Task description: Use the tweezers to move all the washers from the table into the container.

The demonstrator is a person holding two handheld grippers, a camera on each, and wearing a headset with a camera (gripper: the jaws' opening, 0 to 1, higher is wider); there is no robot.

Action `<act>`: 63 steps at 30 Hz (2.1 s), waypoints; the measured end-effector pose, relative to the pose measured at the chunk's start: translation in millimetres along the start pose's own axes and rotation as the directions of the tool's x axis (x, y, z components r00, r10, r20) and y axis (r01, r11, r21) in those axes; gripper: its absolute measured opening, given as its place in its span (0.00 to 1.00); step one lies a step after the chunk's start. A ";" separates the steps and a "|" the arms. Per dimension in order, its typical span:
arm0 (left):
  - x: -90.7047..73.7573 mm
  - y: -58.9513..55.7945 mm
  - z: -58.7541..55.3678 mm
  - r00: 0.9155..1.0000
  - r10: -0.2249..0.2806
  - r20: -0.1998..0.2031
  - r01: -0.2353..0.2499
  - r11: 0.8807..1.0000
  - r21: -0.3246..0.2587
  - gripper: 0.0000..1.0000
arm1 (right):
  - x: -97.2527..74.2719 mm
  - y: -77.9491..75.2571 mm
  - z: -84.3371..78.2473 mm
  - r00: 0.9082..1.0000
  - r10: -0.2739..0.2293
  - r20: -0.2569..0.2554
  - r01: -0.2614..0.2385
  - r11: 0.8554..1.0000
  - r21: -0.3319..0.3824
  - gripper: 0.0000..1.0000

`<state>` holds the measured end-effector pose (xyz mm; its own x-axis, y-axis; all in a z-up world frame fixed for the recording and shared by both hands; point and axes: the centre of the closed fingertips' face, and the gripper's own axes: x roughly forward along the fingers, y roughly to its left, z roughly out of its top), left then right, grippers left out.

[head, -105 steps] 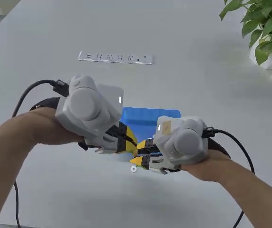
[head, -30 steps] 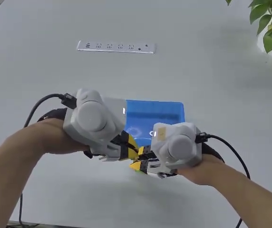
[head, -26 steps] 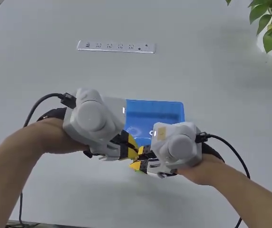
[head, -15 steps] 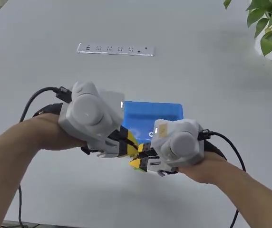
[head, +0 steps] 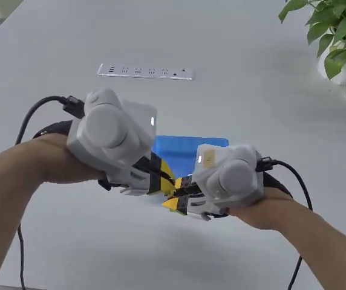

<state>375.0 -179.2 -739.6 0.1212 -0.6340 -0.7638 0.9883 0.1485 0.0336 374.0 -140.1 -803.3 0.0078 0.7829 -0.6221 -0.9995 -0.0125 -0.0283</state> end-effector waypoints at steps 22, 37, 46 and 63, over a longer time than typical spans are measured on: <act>-13.9 28.8 24.7 1.000 0.020 0.022 -0.021 0.999 0.049 0.06 | -21.6 -34.9 17.2 0.999 -0.051 0.007 0.051 0.998 -0.028 0.10; -3.6 54.0 23.8 1.000 0.013 0.021 -0.015 0.998 0.063 0.06 | -17.2 -61.6 9.6 0.998 -0.067 0.011 0.067 0.998 -0.020 0.10; 9.3 66.8 15.4 1.000 0.009 0.010 -0.010 0.998 0.064 0.06 | -8.0 -73.4 -1.8 0.998 -0.063 0.003 0.063 0.998 -0.005 0.10; 34.1 81.1 -9.8 1.000 0.009 -0.003 -0.009 1.000 0.028 0.06 | 17.6 -85.7 -27.6 0.999 -0.049 -0.020 0.049 0.999 0.015 0.11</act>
<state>458.4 -181.4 -769.2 0.1299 -0.6304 -0.7653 0.9894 0.1331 0.0582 460.6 -142.4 -833.4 0.0572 0.7699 -0.6356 -0.9983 0.0351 -0.0473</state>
